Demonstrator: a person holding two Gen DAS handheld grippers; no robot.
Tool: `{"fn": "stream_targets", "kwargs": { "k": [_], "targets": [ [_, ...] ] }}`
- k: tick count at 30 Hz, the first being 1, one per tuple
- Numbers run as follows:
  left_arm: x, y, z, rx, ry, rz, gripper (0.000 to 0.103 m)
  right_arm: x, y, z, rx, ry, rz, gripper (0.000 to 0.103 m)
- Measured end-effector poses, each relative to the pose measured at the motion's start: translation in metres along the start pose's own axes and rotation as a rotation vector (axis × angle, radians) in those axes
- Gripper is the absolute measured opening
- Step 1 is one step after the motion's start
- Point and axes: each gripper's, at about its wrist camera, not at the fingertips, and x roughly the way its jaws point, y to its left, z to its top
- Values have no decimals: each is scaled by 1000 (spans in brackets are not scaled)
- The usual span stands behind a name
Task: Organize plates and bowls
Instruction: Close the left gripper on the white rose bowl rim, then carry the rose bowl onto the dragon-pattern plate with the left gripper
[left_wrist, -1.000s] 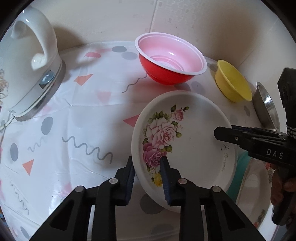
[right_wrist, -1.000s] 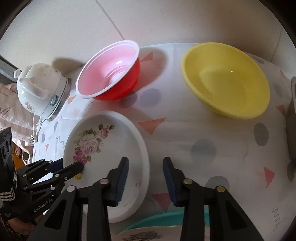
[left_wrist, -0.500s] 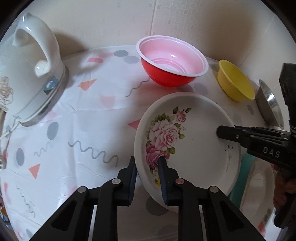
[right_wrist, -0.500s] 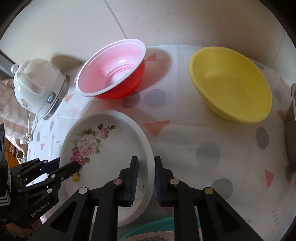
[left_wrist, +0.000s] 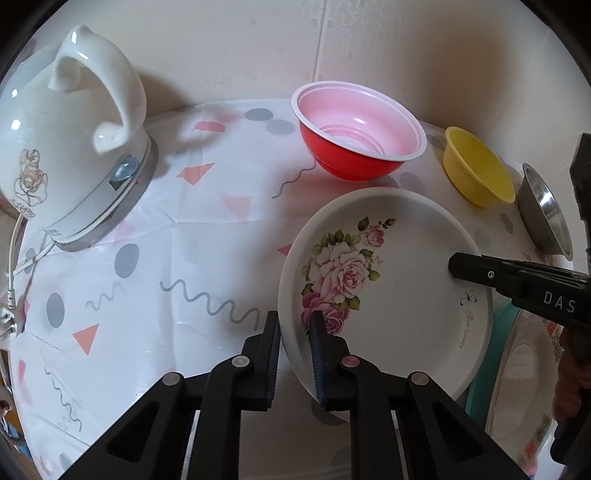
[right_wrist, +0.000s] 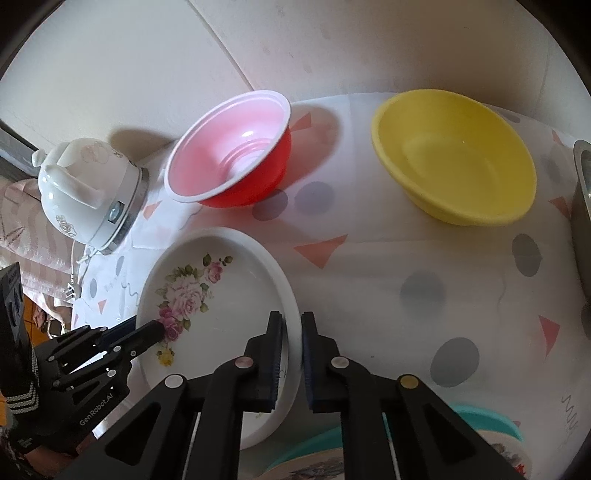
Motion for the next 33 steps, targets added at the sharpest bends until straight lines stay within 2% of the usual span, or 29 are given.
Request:
{"fn": "stream_targets", "kwargs": {
  "k": [23, 33],
  "targets": [
    [-47, 4, -5, 26, -102, -15, 16, -42, 7, -12, 24, -80, 6, 10],
    [-62, -14, -2, 84, -133, -49, 16, -70, -1, -27, 76, -126, -6, 10]
  ]
}}
